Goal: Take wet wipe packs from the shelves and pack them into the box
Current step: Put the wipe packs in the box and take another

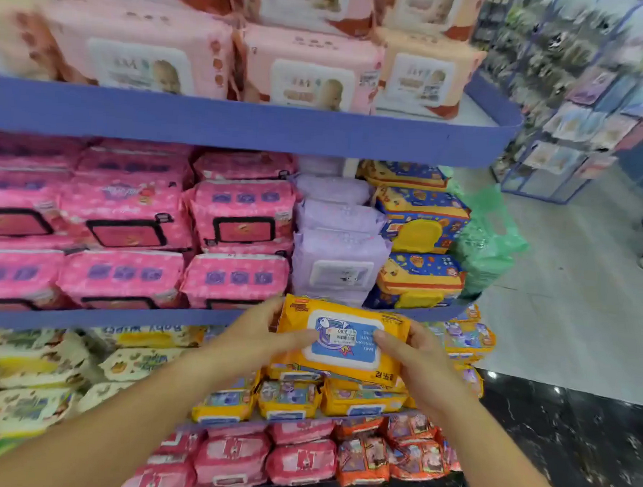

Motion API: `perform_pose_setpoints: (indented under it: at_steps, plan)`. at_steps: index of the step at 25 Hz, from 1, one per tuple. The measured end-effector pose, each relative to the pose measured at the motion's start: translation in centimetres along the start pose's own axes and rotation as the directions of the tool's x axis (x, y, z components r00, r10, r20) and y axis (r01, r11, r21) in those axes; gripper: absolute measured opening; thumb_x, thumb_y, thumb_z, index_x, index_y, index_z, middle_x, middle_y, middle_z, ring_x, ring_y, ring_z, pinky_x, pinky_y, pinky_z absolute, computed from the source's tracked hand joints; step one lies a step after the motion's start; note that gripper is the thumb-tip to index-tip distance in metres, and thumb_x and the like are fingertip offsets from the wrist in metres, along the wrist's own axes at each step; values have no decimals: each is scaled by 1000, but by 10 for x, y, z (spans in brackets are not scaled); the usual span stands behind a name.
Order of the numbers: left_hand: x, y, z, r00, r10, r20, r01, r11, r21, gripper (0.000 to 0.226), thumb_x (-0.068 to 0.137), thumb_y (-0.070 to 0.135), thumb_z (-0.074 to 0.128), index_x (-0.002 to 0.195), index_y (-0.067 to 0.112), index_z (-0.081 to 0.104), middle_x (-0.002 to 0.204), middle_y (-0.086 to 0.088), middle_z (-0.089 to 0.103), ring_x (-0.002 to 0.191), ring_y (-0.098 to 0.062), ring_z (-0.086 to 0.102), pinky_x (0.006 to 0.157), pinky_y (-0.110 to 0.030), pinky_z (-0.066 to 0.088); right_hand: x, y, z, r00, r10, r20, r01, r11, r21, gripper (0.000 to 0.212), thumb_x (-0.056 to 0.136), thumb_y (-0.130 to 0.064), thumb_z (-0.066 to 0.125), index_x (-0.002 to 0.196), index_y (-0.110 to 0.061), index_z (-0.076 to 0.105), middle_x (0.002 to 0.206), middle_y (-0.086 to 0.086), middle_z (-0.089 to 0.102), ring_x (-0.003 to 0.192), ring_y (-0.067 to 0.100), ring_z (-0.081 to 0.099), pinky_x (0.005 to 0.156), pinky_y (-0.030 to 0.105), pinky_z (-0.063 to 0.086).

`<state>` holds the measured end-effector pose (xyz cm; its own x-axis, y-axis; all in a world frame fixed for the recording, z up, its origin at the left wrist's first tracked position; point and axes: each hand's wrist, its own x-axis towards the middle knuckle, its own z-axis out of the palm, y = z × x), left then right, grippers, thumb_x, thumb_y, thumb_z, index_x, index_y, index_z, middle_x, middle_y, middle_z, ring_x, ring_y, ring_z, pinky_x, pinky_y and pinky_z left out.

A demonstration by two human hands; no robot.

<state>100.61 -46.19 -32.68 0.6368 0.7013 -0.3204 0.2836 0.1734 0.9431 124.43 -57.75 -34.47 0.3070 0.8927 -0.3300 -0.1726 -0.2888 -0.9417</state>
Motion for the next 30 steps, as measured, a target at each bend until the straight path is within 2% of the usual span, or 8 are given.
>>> perform_pose_setpoints:
  at_steps: [7, 11, 13, 19, 22, 25, 27, 30]
  plan:
    - [-94, -118, -86, 976, -182, -122, 193, 977, 87, 54, 78, 30, 88, 121, 32, 57, 99, 7, 78, 92, -8, 74, 82, -31, 60, -15, 106, 119, 976, 166, 143, -129, 963, -237, 91, 48, -63, 93, 130, -48, 57, 133, -1, 66, 122, 20, 63, 103, 48, 52]
    - [-111, -187, -107, 947, -271, -170, 297, 944, 147, 67, 71, 30, 93, 120, 38, 48, 85, 7, 74, 67, 6, 67, 65, -15, 52, -15, 168, 165, 949, 267, 169, -218, 940, -263, 89, 58, -39, 93, 137, -42, 52, 134, -9, 62, 118, 8, 63, 98, 28, 52]
    - [-103, -217, -112, 941, -297, -159, 321, 936, 148, 68, 66, 32, 95, 118, 39, 52, 90, 13, 76, 75, 5, 70, 77, -23, 58, -6, 191, 172, 940, 284, 190, -219, 927, -305, 81, 64, -30, 92, 133, -44, 53, 131, -24, 56, 110, -9, 59, 91, 15, 51]
    - [-27, -265, -58, 980, -126, -157, 181, 888, 423, 78, 69, 51, 88, 132, 45, 42, 125, 28, 40, 120, 2, 45, 96, -14, 34, 25, 241, 105, 956, 294, -1, -263, 855, -448, 94, 33, -45, 102, 119, -43, 65, 114, -2, 74, 86, 9, 73, 75, 27, 59]
    - [37, -293, -19, 992, -23, -123, 89, 824, 560, 76, 67, 55, 87, 133, 38, 53, 128, 23, 47, 128, -7, 47, 97, -13, 36, 52, 258, 61, 975, 209, -74, -214, 808, -549, 71, 62, -11, 95, 114, -43, 60, 100, -7, 73, 62, -3, 64, 61, 15, 51]
    - [81, -306, 3, 969, 142, -201, 12, 790, 613, 74, 74, 46, 85, 138, 27, 53, 130, 15, 50, 129, -12, 46, 93, -11, 34, 93, 268, 38, 993, 38, -111, -101, 751, -653, 64, 72, -7, 89, 120, -38, 59, 100, -12, 67, 59, -8, 58, 57, 7, 44]
    - [94, -312, 15, 941, 239, -238, 11, 683, 730, 81, 74, 41, 87, 143, 19, 51, 133, 3, 53, 127, -24, 51, 101, -29, 42, 112, 272, 34, 992, -86, -89, -6, 685, -728, 67, 74, -11, 88, 128, -34, 56, 110, -15, 59, 87, -6, 61, 78, 12, 49]
    - [101, -324, 26, 914, 371, -162, 39, 318, 947, 87, 58, 42, 95, 129, 3, 64, 109, -10, 60, 96, -34, 61, 76, -47, 57, 117, 282, 34, 993, -114, -11, 48, 501, -864, 73, 85, -29, 79, 148, -33, 42, 132, -11, 52, 118, 17, 56, 98, 37, 50]
